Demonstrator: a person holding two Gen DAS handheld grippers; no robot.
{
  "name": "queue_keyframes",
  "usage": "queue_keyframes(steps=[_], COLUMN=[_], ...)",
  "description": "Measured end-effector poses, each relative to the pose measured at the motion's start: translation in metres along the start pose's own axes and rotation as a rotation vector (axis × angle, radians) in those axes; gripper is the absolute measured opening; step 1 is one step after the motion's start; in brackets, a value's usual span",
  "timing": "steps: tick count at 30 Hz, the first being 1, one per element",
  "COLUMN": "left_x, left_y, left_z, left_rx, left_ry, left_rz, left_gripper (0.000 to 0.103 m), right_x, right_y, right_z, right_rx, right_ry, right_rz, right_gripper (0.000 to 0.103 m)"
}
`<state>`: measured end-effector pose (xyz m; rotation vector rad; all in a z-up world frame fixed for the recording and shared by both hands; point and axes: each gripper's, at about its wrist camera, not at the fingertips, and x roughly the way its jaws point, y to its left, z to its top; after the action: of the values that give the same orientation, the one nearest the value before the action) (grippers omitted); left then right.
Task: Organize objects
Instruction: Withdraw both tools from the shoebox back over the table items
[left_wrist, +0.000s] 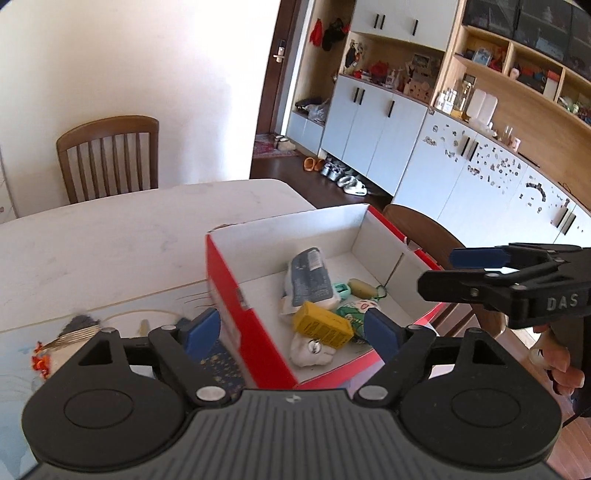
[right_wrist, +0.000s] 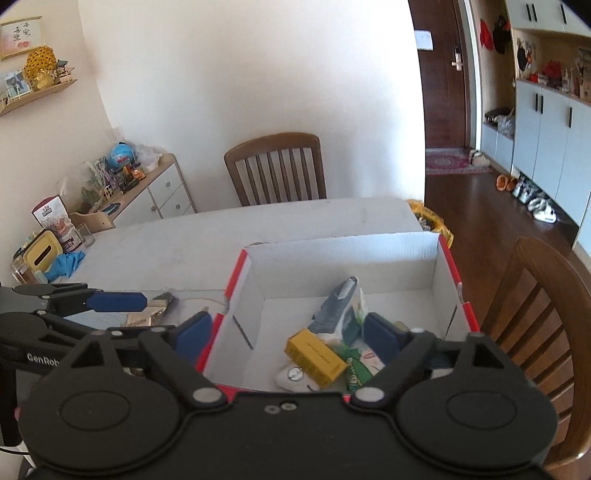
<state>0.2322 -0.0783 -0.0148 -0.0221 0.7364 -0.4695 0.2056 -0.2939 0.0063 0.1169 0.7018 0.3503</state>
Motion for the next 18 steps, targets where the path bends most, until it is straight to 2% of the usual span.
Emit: queue_keyframes(steps=[1, 3, 5, 18], left_x=[-0.003, -0.01, -0.015, -0.046], left_y=[0.003, 0.011, 0.019, 0.086], left_z=[-0.001, -0.004, -0.008, -0.037], left_rx=[-0.003, -0.009, -0.015, -0.051], left_ry=[-0.002, -0.012, -0.023, -0.051], left_rz=[0.001, 0.008, 0.017, 0.079], left_gripper=[0.088, 0.097, 0.1, 0.103], right_x=[-0.001, -0.002, -0.003, 0.02], right_y=[0.006, 0.015, 0.027, 0.095], right_z=[-0.001, -0.004, -0.007, -0.028], right_rx=[-0.004, -0.008, -0.015, -0.049], right_ry=[-0.009, -0.023, -0.036, -0.002], right_rz=[0.001, -0.001, 0.001, 0.013], right_gripper=[0.094, 0.098, 0.099, 0.099])
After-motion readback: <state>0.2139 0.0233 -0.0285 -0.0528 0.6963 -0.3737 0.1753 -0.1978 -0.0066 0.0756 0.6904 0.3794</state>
